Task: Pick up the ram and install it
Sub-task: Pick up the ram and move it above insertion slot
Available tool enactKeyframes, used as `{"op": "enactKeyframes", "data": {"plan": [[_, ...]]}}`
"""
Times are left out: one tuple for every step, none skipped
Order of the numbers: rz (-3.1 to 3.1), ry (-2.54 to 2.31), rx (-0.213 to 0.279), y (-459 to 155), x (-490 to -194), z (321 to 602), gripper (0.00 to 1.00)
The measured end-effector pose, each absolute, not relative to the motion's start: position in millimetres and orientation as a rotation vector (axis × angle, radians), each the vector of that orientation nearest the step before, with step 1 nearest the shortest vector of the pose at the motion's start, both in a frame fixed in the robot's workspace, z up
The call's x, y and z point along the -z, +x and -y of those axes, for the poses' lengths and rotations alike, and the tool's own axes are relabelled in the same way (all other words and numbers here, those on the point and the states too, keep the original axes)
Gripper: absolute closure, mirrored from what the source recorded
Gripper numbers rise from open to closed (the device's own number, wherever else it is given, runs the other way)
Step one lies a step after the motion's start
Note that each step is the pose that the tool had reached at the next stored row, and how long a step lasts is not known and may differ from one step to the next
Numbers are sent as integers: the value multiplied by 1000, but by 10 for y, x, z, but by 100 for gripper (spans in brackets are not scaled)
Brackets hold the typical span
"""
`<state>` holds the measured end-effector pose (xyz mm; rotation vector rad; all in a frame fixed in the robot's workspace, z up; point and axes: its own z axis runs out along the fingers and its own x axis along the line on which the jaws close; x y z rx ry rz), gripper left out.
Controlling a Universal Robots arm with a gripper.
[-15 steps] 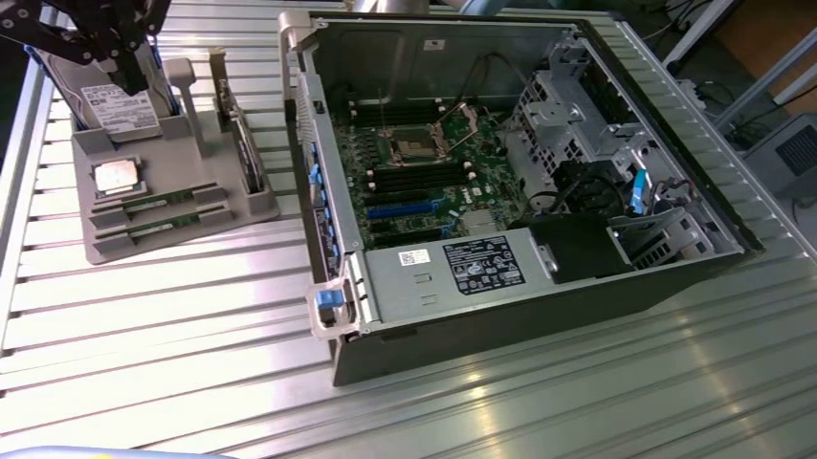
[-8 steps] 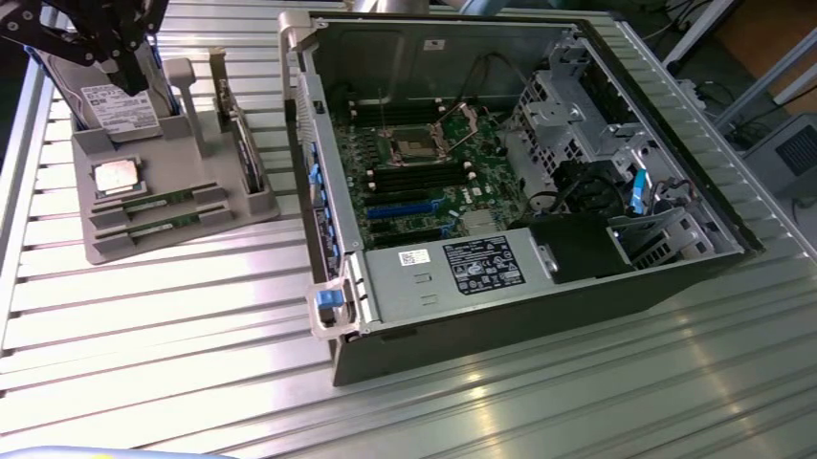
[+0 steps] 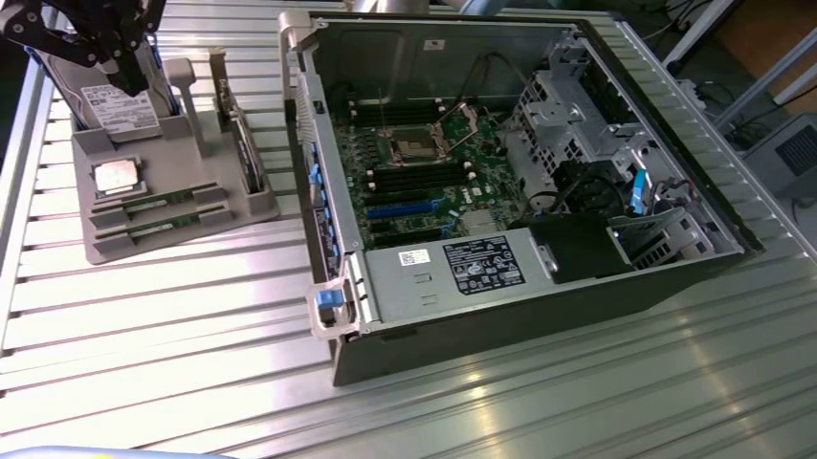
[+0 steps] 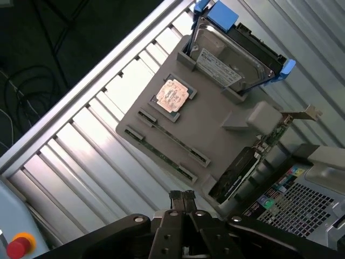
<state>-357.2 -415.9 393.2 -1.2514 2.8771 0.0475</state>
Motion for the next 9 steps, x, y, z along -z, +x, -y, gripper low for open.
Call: {"op": "enactKeyframes", "data": {"plan": [[-2874, -1259, -47, -3572, -3932, 4159, 89], [-2871, -1267, -47, -3572, -3932, 4159, 89], [-2867, -1275, -47, -3572, -3932, 4159, 89], [-2863, -1286, -46, -3572, -3932, 4159, 89], [-2859, -1295, -46, -3571, -3932, 4159, 89], [-2854, -1305, -45, -3572, -3932, 4159, 89], [-2849, -1317, -45, -3572, -3932, 4159, 89], [-2844, -1330, -44, -3572, -3932, 4159, 89], [-2838, -1343, -44, -3572, -3932, 4159, 89]]}}
